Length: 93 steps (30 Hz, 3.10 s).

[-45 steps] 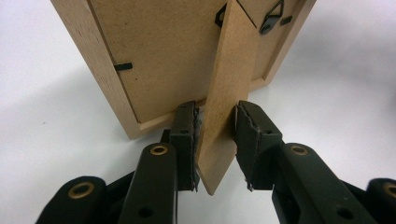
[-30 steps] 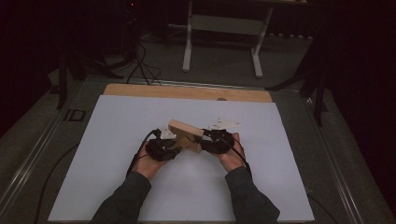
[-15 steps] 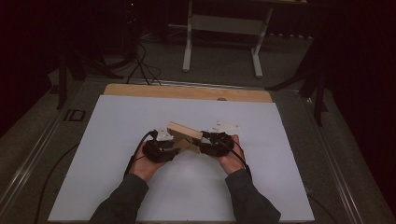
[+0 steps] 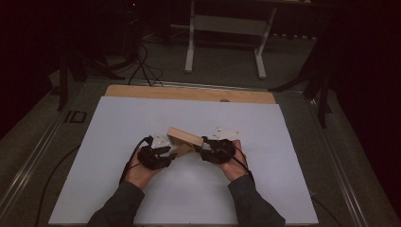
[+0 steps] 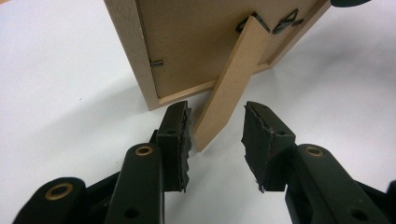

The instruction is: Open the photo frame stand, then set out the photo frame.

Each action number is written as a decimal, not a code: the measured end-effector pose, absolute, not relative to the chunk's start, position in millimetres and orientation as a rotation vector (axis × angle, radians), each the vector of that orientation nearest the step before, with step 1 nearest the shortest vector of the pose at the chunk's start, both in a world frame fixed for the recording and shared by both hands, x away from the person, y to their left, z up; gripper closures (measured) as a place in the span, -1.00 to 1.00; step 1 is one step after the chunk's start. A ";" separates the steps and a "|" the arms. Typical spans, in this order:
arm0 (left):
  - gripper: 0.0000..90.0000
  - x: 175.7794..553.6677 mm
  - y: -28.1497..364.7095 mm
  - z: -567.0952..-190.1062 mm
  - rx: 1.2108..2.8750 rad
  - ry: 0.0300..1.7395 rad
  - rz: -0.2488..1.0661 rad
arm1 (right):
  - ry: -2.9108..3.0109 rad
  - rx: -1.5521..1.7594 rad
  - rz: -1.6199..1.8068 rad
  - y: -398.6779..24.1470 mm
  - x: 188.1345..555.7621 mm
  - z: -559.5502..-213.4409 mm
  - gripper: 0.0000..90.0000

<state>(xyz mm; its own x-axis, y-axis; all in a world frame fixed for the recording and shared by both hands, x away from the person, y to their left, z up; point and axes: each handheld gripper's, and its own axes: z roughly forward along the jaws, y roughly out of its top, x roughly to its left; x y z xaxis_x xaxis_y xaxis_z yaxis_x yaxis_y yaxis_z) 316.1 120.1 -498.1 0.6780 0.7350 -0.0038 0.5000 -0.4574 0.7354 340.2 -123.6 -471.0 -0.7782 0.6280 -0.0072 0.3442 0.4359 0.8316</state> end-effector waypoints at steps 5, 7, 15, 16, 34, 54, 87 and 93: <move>0.39 321.9 115.4 -504.4 2.184 0.943 0.395 | 2.373 0.830 1.267 -123.4 339.0 -471.5 0.15; 0.39 324.3 114.2 -506.4 2.182 0.953 0.396 | 2.376 0.827 1.266 -123.6 338.7 -471.6 0.16; 0.64 325.0 113.1 -505.1 2.186 0.938 0.406 | 2.373 0.818 1.253 -122.8 337.4 -471.5 0.17; 0.66 324.4 113.0 -504.4 2.186 0.936 0.405 | 2.374 0.815 1.250 -122.6 337.0 -471.4 0.17; 0.74 320.6 113.0 -503.9 2.187 0.931 0.396 | 2.368 0.799 1.226 -119.2 328.6 -473.1 0.15; 0.65 317.2 115.1 -508.6 2.156 0.945 0.373 | 2.388 0.834 1.285 -123.8 326.7 -478.2 0.07; 0.46 313.5 142.6 -502.3 2.038 1.013 0.401 | 2.385 0.887 1.332 -133.5 320.1 -479.7 -0.17; 0.43 312.1 142.9 -500.4 2.028 1.008 0.409 | 2.398 0.876 1.323 -132.7 318.9 -480.8 -0.16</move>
<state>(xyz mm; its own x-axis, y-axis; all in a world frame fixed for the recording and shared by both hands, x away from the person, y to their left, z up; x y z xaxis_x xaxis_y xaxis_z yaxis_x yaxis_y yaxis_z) 312.1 142.9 -500.4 0.6274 0.7759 -0.0652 0.5110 -0.3471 0.7863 318.9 -132.7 -480.8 -0.7822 0.6205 0.0560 0.3783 0.4016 0.8340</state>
